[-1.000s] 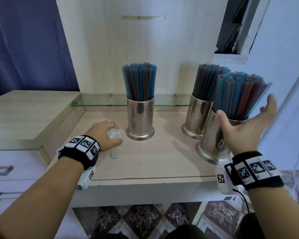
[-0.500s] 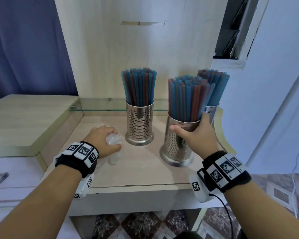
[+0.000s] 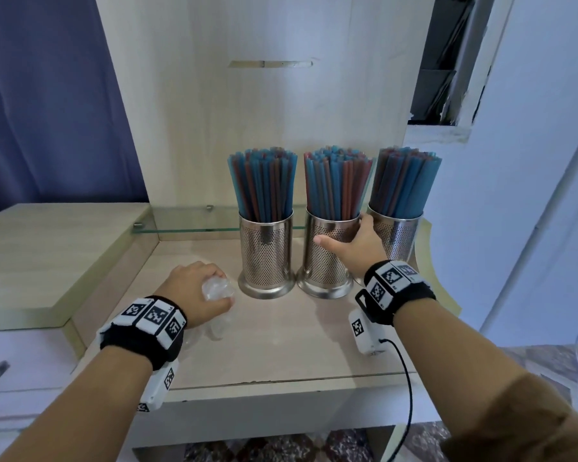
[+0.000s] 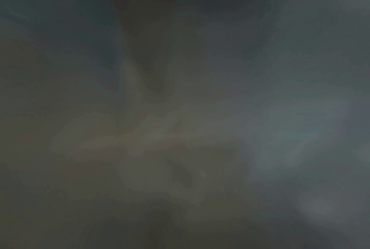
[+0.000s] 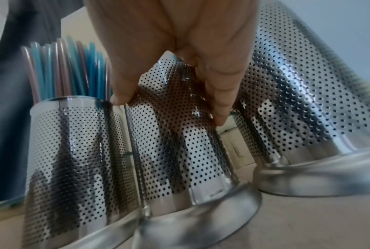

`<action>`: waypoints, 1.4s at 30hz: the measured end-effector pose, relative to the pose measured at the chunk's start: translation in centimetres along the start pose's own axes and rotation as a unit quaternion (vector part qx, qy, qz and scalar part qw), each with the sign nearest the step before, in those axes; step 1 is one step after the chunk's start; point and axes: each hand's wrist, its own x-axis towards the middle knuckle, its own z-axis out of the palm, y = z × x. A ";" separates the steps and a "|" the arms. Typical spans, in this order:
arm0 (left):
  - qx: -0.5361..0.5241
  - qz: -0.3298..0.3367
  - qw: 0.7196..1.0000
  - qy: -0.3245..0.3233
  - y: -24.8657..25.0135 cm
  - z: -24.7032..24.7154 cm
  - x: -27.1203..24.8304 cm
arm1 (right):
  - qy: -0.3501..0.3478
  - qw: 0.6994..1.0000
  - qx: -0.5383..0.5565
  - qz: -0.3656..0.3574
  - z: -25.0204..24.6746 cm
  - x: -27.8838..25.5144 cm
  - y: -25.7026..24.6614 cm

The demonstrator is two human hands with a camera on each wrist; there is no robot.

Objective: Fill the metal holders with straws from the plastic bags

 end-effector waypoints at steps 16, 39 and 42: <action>-0.045 0.127 0.990 0.050 3.6 -1.0 -1.7 | -0.040 0.964 -0.078 -0.252 -5.1 -9.0 -2.4; 0.059 0.391 0.909 -0.133 27.3 13.7 -7.7 | -0.059 0.991 -0.085 -0.090 -15.0 -25.1 20.3; 0.067 0.403 0.906 -0.112 29.1 16.3 -6.4 | -0.186 0.959 -0.199 0.081 -15.6 -28.6 27.7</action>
